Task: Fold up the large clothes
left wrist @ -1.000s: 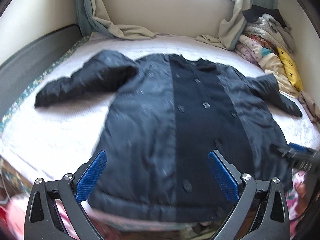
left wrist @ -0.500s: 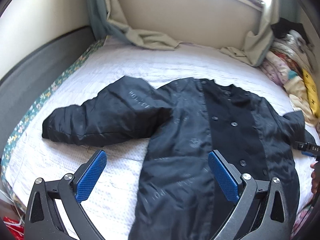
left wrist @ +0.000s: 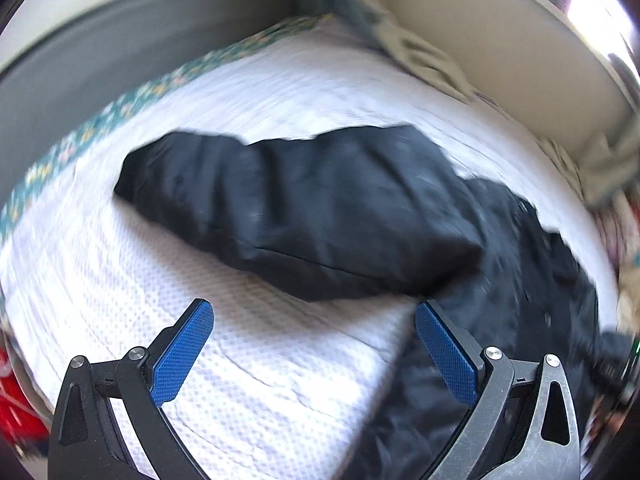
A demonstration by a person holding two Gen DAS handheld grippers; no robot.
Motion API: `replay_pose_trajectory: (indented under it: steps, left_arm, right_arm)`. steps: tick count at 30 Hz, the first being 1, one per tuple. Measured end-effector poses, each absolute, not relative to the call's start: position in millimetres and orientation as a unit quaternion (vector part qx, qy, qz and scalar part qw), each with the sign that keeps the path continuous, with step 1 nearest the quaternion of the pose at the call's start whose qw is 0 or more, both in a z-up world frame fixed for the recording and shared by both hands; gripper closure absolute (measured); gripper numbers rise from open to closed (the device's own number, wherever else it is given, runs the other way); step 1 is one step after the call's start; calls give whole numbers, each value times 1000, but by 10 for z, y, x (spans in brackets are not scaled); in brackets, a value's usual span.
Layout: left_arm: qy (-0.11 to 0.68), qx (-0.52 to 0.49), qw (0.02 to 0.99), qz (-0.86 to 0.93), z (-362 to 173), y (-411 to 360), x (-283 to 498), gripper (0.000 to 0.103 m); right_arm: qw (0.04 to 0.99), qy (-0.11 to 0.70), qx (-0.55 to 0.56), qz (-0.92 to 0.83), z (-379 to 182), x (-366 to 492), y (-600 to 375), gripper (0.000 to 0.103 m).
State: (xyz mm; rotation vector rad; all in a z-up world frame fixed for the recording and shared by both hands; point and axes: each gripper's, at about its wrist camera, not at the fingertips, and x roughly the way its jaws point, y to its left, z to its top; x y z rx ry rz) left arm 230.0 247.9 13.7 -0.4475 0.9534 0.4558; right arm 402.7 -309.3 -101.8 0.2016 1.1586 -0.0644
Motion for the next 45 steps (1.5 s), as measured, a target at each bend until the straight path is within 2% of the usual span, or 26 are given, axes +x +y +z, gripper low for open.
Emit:
replay_pose_trajectory:
  steps: [7,16,21,23,28,30,32,33,35,38,45]
  left_arm:
    - [473,-313,788,239,-132,3130,2445,1]
    - [447,-451,734,242,-543,3764,2340,4]
    - [416,-503,725,221,-650,3933,2318,8]
    - [405,-525,719,207,-713,3984,2343,14]
    - [382,-544,721,196,-795,4028,2399,22]
    - [372,-552,721,190,-820,4054,2436,32]
    - [365,-565,716,184,-865,4043,2461,52]
    - [360,-574,713,181,-887,4048,2454,58]
    - [338,-598,707,169,-904,4053,2425,78]
    - [314,-597,719,168,-782,4040,2368,84]
    - [288,-521,785,172,-199,3851,2249,87]
  right_arm:
    - [848,525,62,-36,-975,4262,-3098,3]
    - [859,506,57,-62,-941,4421,-3320,7]
    - [842,528,91,-57,-923,4375,-3362,7]
    - [836,538,96,-50,-865,4303,-3316,7]
    - [817,571,83,-11,-739,4013,-3140,7]
    - [817,572,66,11,-658,3855,-3060,7]
    - [823,565,57,31,-520,3724,-2966,7]
    - [827,558,54,38,-437,3664,-2916,7]
    - [841,537,47,58,-258,3517,-2777,7]
    - [848,521,37,94,-140,3371,-2533,7]
    - [852,505,-40,128,-379,3270,-2010,7]
